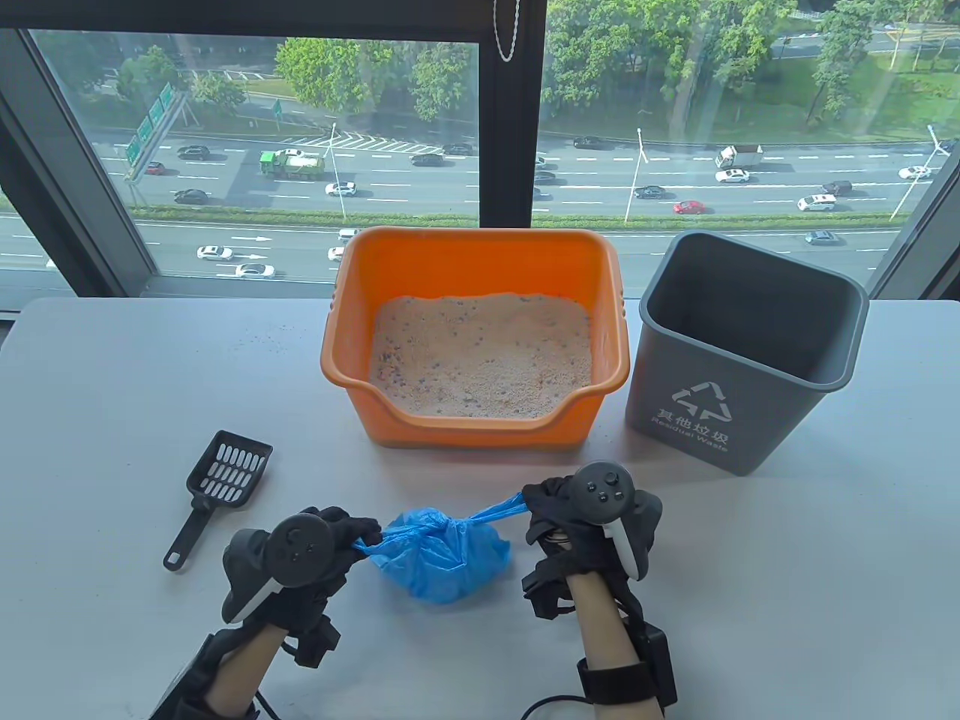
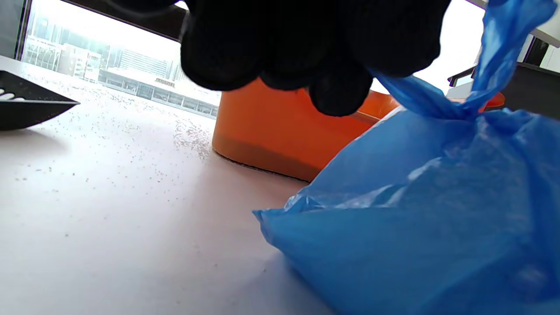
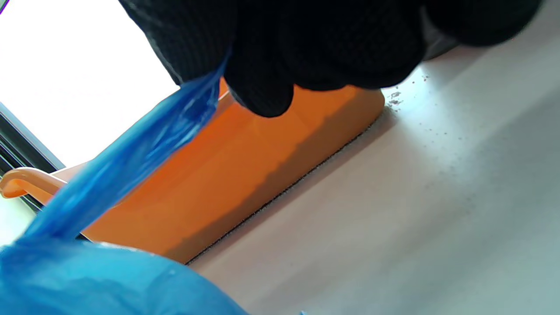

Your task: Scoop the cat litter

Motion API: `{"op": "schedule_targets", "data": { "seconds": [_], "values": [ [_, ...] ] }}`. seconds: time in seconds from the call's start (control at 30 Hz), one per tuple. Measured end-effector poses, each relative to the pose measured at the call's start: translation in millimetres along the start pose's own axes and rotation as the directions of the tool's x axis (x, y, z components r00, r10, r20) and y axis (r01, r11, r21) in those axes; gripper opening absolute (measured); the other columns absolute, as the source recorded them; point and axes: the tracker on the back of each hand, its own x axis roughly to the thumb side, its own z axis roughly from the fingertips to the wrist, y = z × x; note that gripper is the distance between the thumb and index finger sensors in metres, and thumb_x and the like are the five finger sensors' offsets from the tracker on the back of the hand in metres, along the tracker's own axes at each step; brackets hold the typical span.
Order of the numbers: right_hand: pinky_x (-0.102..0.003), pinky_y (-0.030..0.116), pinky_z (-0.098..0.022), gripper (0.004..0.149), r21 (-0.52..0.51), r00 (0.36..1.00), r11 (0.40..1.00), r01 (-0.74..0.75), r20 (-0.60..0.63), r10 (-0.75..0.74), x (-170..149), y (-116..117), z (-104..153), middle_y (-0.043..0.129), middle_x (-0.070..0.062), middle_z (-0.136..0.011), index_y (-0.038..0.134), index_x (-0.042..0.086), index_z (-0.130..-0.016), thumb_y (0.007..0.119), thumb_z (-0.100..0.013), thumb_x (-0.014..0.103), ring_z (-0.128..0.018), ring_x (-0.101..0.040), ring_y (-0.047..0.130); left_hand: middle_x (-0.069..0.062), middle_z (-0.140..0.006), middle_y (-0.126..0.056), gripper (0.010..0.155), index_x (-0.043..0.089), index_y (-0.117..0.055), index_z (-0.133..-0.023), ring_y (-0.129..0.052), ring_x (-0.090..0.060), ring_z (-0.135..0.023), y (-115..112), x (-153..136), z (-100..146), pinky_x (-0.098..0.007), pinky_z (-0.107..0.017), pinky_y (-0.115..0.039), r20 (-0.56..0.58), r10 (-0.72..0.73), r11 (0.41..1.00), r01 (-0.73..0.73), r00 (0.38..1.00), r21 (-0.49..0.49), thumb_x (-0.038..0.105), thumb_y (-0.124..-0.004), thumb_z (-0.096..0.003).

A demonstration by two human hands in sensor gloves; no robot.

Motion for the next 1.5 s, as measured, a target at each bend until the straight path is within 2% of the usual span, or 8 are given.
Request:
{"op": "schedule_targets", "data": {
  "seconds": [0.1, 0.3, 0.6, 0.77, 0.93, 1.17, 1.33, 1.5],
  "values": [
    [-0.052, 0.065, -0.051, 0.066, 0.004, 0.992, 1.0, -0.013, 0.124, 0.013, 17.9, -6.7, 12.7, 0.072, -0.019, -0.09, 0.07, 0.009, -0.092, 0.079, -0.042, 0.05, -0.069, -0.034, 0.081, 0.01, -0.095, -0.084, 0.053, 0.04, -0.073, -0.099, -0.081, -0.023, -0.09, 0.5, -2.3, -6.7, -0.04, -0.066, -0.066, -0.043, -0.154, 0.988, 0.154, 0.987, -0.004, 0.051, -0.076, -0.0471],
    [-0.063, 0.042, -0.072, 0.087, 0.184, 0.925, 0.982, -0.036, 0.378, -0.037, 64.5, 7.1, 50.5, 0.037, -0.017, -0.116, 0.053, 0.015, -0.105, 0.081, -0.035, 0.059, -0.107, -0.043, 0.042, 0.01, -0.126, -0.045, 0.064, 0.045, -0.047, -0.111, -0.041, -0.023, -0.118, -7.7, -5.4, -15.7, -0.042, -0.084, -0.044, -0.079, -0.162, 0.987, 0.162, 0.984, -0.012, 0.055, -0.066, -0.0507],
    [-0.075, 0.009, -0.069, 0.104, 0.358, 0.784, 0.764, -0.536, 0.546, 0.295, 86.3, 79.7, 69.5, -0.011, -0.002, -0.112, 0.017, 0.038, -0.103, 0.088, -0.029, 0.058, -0.103, -0.043, -0.008, 0.011, -0.123, -0.001, 0.08, 0.051, -0.019, -0.111, 0.005, -0.024, -0.114, -19.4, -14.3, -12.2, -0.05, -0.079, -0.008, -0.07, -0.207, 0.963, 0.19, 0.976, -0.19, 0.073, -0.055, -0.0426],
    [-0.063, 0.042, -0.068, 0.088, 0.309, 0.748, 0.72, -0.621, 0.51, 0.425, 76.3, 100.8, 59.5, 0.01, -0.005, -0.116, 0.03, 0.045, -0.1, 0.091, -0.038, 0.039, -0.101, -0.047, 0.037, 0.01, -0.119, 0.008, 0.087, 0.051, -0.012, -0.11, 0.015, -0.025, -0.109, -28.5, -15.6, -12.4, -0.054, -0.074, 0.001, -0.074, -0.246, 0.934, 0.216, 0.966, -0.283, 0.076, -0.052, -0.0376],
    [-0.033, 0.073, -0.031, 0.057, 0.19, 0.749, 0.795, -0.576, 0.511, 0.421, 75.0, 96.3, 46.0, 0.07, -0.012, -0.098, 0.066, 0.036, -0.092, 0.082, -0.041, 0.018, -0.049, -0.026, 0.087, 0.01, -0.118, 0.011, 0.089, 0.051, -0.01, -0.109, 0.018, -0.026, -0.107, -31.6, -15.3, -12.1, -0.055, -0.073, 0.002, -0.073, -0.25, 0.928, 0.218, 0.965, -0.302, 0.078, -0.051, -0.0354],
    [-0.033, 0.072, -0.019, 0.041, 0.196, 0.865, 0.911, -0.363, 0.436, 0.25, 81.4, 25.8, 25.6, 0.086, -0.018, -0.081, 0.091, 0.028, -0.075, 0.081, -0.04, 0.012, -0.031, -0.023, 0.089, 0.01, -0.116, 0.014, 0.09, 0.052, -0.008, -0.109, 0.02, -0.027, -0.105, -37.4, -11.5, -10.5, -0.056, -0.072, 0.004, -0.058, -0.255, 0.915, 0.222, 0.965, -0.337, 0.079, -0.05, -0.0338],
    [-0.033, 0.072, -0.018, 0.039, 0.089, 0.898, 0.975, -0.203, 0.414, 0.149, 95.5, -69.8, 9.9, 0.086, -0.019, -0.08, 0.092, 0.027, -0.074, 0.08, -0.04, 0.012, -0.029, -0.023, 0.088, 0.01, -0.117, 0.014, 0.091, 0.051, -0.008, -0.109, 0.02, -0.027, -0.105, -41.9, -5.7, -8.9, -0.056, -0.071, 0.004, -0.041, -0.255, 0.909, 0.225, 0.966, -0.351, 0.079, -0.049, -0.0327],
    [-0.033, 0.073, -0.019, 0.04, -0.2, 0.918, 0.975, -0.099, 0.359, 0.167, 116.9, -180.4, -10.1, 0.086, -0.019, -0.08, 0.092, 0.027, -0.075, 0.08, -0.041, 0.012, -0.03, -0.023, 0.088, 0.01, -0.117, 0.014, 0.091, 0.051, -0.008, -0.109, 0.02, -0.028, -0.105, -45.7, -1.5, -7.3, -0.056, -0.071, 0.004, -0.031, -0.275, 0.897, 0.245, 0.961, -0.368, 0.079, -0.048, -0.0322]
  ]
}}
